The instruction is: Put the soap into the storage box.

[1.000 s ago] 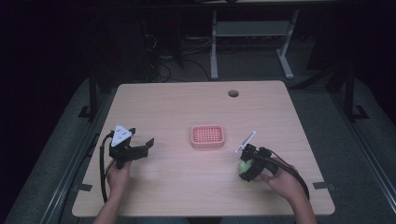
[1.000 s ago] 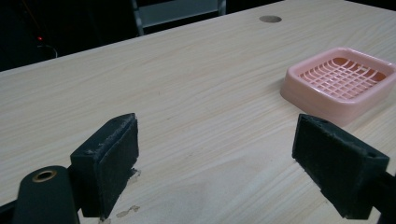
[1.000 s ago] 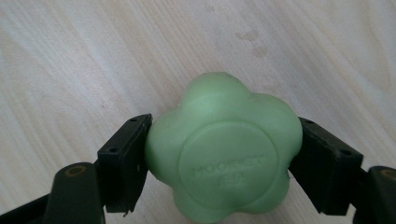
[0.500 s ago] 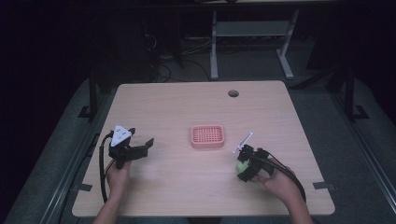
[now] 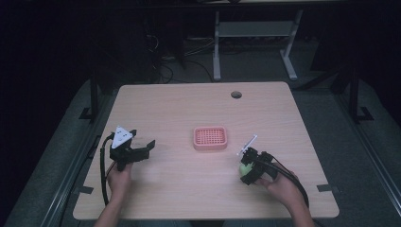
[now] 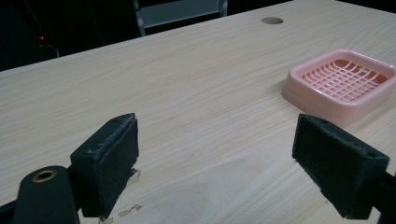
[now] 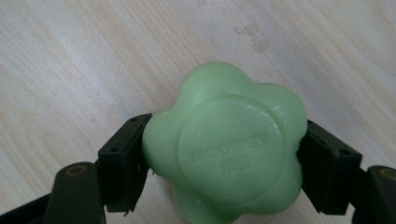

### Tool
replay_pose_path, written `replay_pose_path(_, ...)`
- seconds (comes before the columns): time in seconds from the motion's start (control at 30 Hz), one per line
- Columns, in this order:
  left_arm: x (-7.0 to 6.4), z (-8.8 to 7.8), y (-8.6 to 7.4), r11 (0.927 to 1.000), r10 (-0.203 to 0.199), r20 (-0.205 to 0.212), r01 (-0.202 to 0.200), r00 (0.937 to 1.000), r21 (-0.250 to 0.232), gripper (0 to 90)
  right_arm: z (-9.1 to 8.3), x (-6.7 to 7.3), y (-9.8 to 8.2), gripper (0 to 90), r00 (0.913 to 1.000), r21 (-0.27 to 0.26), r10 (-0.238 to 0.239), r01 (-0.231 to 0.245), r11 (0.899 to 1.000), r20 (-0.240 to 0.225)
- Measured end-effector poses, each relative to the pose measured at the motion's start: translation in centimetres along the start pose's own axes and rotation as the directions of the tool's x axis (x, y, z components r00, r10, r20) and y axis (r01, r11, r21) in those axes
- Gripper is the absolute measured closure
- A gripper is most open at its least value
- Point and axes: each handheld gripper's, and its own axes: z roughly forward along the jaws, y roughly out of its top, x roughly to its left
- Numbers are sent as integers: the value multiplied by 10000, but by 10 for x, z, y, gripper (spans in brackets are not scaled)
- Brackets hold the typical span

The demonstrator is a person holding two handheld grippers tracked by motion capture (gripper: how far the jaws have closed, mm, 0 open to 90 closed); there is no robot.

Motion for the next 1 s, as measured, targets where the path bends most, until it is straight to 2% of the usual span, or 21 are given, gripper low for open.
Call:
replay_pose_path(0.23, 0, 0, 0, 9998, -132, -64, 132, 9999, -121, 143, -3, 2, 1, 262, 9989, -67, -448, 447, 9990, -148)
replay_pose_path(0.5, 1, -1, 0, 9999, -82, -89, 81, 9999, -104, 143, -20, 0, 18, 262, 9961, -239, -885, 885, 9958, 13)
replay_pose_path(1.0, 1, 0, 0, 9999, -97, -84, 96, 9999, -99, 143, -34, -14, 45, 262, 9939, -718, -1031, 1001, 9924, -387)
